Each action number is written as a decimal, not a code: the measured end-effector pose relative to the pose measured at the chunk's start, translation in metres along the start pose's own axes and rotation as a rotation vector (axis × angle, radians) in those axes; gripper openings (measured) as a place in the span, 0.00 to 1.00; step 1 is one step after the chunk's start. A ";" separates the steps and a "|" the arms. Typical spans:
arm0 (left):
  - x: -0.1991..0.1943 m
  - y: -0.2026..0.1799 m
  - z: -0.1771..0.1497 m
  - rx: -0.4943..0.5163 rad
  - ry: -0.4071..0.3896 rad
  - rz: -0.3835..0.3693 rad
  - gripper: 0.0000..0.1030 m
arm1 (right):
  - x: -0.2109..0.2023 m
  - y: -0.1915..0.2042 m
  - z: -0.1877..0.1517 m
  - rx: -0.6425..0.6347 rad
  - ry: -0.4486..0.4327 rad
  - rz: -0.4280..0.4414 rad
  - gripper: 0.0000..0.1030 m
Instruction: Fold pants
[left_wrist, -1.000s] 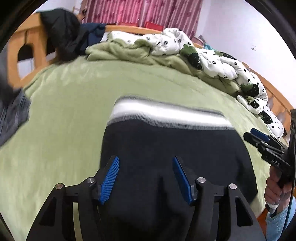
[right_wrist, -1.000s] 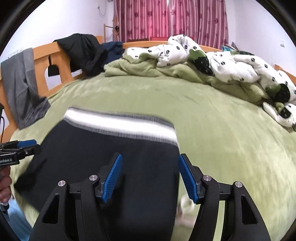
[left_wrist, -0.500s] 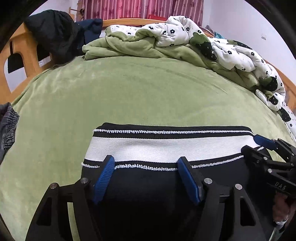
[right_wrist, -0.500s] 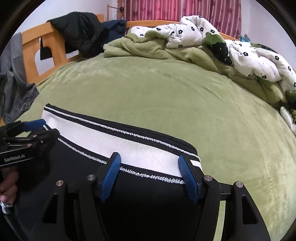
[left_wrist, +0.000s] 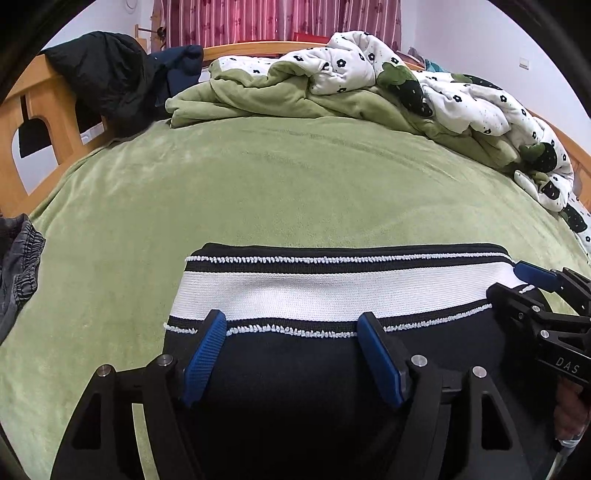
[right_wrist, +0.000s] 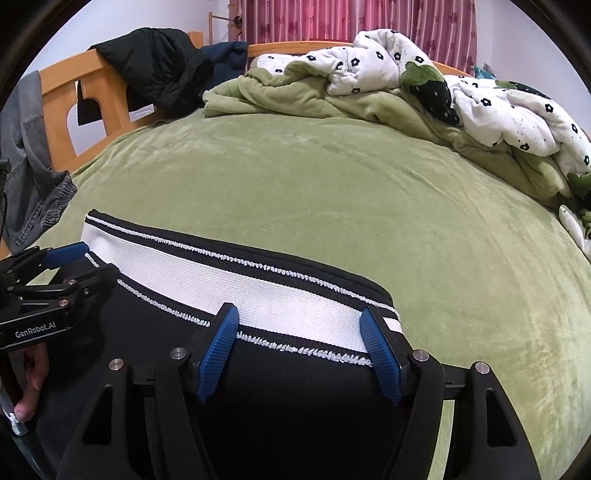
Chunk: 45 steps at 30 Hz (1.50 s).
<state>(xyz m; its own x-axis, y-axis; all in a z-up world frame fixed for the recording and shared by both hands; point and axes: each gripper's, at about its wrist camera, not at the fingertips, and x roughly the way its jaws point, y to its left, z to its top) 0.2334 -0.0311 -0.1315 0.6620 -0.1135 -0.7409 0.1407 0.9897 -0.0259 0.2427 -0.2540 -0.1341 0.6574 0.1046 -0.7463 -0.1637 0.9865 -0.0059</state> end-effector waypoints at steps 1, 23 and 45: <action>0.000 0.000 0.000 0.004 0.000 0.003 0.69 | 0.000 0.001 0.000 -0.002 0.001 -0.004 0.66; 0.003 -0.004 -0.003 0.011 0.018 0.005 0.80 | 0.000 0.000 0.001 -0.013 0.014 -0.033 0.68; -0.105 0.003 -0.122 0.045 0.083 -0.046 0.82 | -0.087 0.023 -0.093 -0.042 0.081 0.004 0.70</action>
<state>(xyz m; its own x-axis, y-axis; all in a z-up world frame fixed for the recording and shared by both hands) 0.0748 -0.0059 -0.1357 0.5914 -0.1495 -0.7924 0.2038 0.9785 -0.0325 0.1130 -0.2524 -0.1313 0.5954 0.0960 -0.7976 -0.1975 0.9799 -0.0295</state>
